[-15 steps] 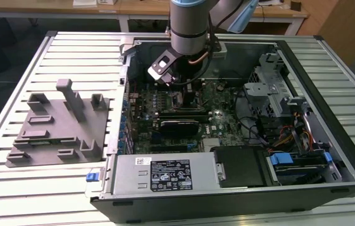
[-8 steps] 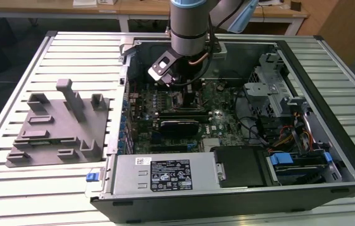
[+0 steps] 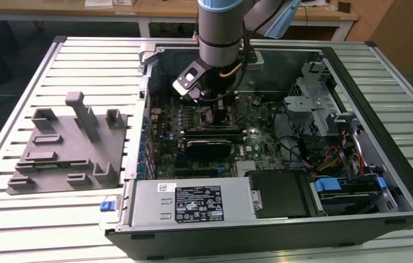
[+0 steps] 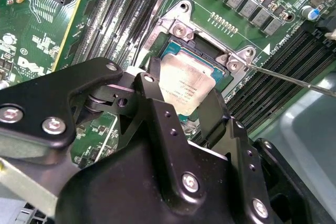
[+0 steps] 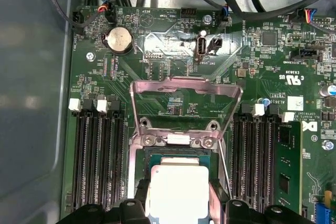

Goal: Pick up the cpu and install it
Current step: 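Place the cpu into insertion slot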

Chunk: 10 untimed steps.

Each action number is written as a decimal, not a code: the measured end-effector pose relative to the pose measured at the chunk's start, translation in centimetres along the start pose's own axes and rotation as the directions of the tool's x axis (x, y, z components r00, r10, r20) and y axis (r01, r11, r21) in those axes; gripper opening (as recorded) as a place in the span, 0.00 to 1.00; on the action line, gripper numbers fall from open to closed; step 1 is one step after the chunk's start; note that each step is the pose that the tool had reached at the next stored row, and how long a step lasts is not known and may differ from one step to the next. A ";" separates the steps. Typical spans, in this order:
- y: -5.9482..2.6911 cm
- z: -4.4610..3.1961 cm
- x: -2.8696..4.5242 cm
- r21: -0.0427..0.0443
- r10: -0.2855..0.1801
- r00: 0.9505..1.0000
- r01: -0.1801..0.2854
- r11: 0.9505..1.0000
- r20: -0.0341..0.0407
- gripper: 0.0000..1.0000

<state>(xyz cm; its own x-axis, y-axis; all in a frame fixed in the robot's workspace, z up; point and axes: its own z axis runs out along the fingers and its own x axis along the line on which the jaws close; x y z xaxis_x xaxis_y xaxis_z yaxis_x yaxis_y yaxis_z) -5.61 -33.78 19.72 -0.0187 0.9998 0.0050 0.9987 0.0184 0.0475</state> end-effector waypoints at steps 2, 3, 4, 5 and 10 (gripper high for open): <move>0.01 0.10 0.02 0.000 0.000 1.000 0.000 1.000 0.000 0.53; 0.01 0.15 0.03 0.000 0.000 1.000 0.000 1.000 0.000 0.53; 0.03 0.20 0.05 0.001 0.000 1.000 0.000 1.000 0.000 0.53; 0.04 0.24 0.06 0.001 0.000 1.000 0.000 1.000 0.000 0.53; 0.05 0.41 0.11 0.002 0.001 1.000 -0.001 1.000 0.001 0.53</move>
<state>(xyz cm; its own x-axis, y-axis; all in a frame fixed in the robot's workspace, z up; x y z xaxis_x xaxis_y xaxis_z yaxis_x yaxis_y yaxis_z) -5.54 -33.66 19.31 -0.0181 0.9998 0.0045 0.9988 0.0179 0.0455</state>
